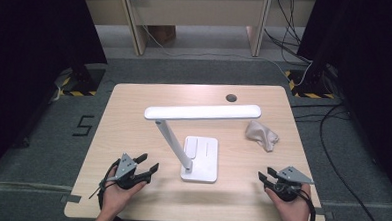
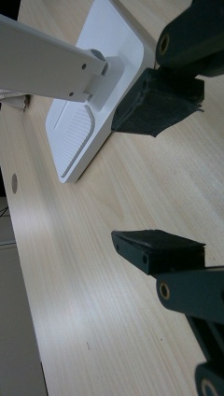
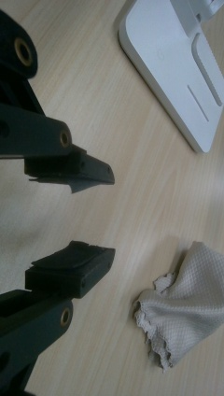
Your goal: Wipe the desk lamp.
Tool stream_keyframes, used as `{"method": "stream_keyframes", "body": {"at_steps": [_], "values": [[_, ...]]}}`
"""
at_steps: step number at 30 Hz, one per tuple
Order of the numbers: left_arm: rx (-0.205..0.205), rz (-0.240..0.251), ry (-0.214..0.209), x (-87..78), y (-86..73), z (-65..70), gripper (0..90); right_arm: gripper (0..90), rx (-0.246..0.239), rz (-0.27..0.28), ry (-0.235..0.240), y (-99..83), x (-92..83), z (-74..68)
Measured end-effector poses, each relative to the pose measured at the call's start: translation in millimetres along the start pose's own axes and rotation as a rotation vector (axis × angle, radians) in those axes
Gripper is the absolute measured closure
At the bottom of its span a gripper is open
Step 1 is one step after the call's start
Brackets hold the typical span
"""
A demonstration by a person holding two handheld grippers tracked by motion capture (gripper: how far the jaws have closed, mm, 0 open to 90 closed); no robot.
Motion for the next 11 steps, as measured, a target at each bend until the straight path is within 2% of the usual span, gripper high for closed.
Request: {"method": "stream_keyframes", "body": {"at_steps": [11], "values": [[-0.001,-0.004,0.000,1.0,-0.9,-0.7,39.3,57.7,0.029,0.024,-0.007,-1.0,-0.8,7.9]]}}
Point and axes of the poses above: each handheld gripper's, and its own axes: x roughly forward along the jaws, y roughly out of its top, z roughly to its right, the point moved 8 cm from there along x, roughly forward along the jaws, and after that the axes turned 10 degrees about -z, right-handed, at the moved point
